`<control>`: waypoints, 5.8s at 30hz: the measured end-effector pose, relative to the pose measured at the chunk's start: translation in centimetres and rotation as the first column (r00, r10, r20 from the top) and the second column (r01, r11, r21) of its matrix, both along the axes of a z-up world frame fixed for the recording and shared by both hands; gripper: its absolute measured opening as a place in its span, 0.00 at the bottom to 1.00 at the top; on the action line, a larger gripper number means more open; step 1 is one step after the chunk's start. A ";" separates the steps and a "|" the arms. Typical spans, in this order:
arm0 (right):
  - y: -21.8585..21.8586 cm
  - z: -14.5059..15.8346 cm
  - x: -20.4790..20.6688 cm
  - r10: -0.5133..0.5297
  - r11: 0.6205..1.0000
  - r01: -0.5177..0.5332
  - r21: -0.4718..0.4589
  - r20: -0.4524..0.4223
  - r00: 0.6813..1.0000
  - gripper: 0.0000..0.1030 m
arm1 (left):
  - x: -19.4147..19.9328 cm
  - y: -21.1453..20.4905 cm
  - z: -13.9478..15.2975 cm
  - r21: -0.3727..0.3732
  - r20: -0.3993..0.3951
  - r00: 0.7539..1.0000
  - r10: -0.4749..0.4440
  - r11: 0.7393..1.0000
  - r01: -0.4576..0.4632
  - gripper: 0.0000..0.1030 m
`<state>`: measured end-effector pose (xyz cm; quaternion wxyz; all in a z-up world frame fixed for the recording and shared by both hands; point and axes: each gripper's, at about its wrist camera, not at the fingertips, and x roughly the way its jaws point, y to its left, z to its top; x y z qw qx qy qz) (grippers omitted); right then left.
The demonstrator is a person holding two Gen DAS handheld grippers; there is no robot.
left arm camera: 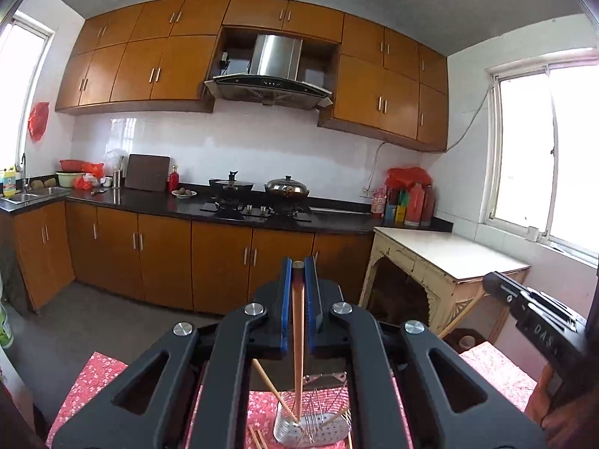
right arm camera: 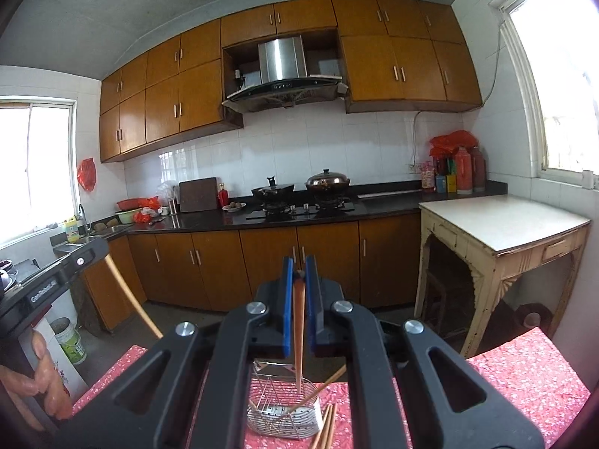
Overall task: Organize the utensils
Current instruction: 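Drop the chopstick into the wire holder by opening the right gripper, then move the right gripper back toward the remaining chopsticks, then lower the right gripper onto a single wooden chopstick and close on it, then lift the chopstick with the right gripper and carry it over the holder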
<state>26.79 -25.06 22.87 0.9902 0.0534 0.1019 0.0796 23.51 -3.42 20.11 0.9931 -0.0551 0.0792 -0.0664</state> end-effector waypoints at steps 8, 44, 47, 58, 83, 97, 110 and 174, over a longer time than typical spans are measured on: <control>0.7 -3.7 4.3 0.016 1.000 -0.018 -0.020 -0.082 0.996 0.07 | 4.6 -0.7 -3.8 0.002 -0.068 0.997 0.041 0.999 -0.041 0.06; -5.7 -10.4 1.0 -0.143 0.990 0.140 -0.029 -0.242 0.960 0.42 | 1.2 4.5 -7.9 0.042 -0.224 0.959 0.171 0.985 -0.166 0.63; -6.1 -13.5 -0.6 -0.146 0.989 0.141 -0.039 -0.298 0.943 0.42 | -0.8 5.0 -10.8 0.072 -0.279 0.944 0.174 0.984 -0.160 0.72; -1.7 -28.5 -5.0 -0.004 0.997 -0.039 -0.063 -0.571 0.821 0.16 | -6.0 3.3 -23.9 0.162 -0.492 0.864 0.111 0.986 -0.035 0.72; -1.6 -33.4 -2.7 -0.110 0.991 0.041 -0.124 -0.627 0.771 0.07 | -3.6 2.1 -31.6 0.137 -0.657 0.745 0.116 0.990 -0.034 0.08; -9.5 -33.7 -1.3 -0.263 0.964 0.233 -0.131 -0.621 0.738 0.08 | -0.3 10.4 -31.2 0.144 -0.661 0.734 0.154 0.987 -0.078 0.12; -9.5 -33.9 -2.2 -0.266 0.964 0.220 -0.152 -0.611 0.745 0.10 | -1.9 10.4 -31.3 0.206 -0.657 0.726 0.203 0.975 -0.086 0.59; -8.2 -33.4 -6.7 -0.234 0.970 0.136 -0.203 -0.615 0.753 0.09 | -8.3 9.1 -22.3 0.140 -0.431 0.896 0.105 0.989 -0.049 0.07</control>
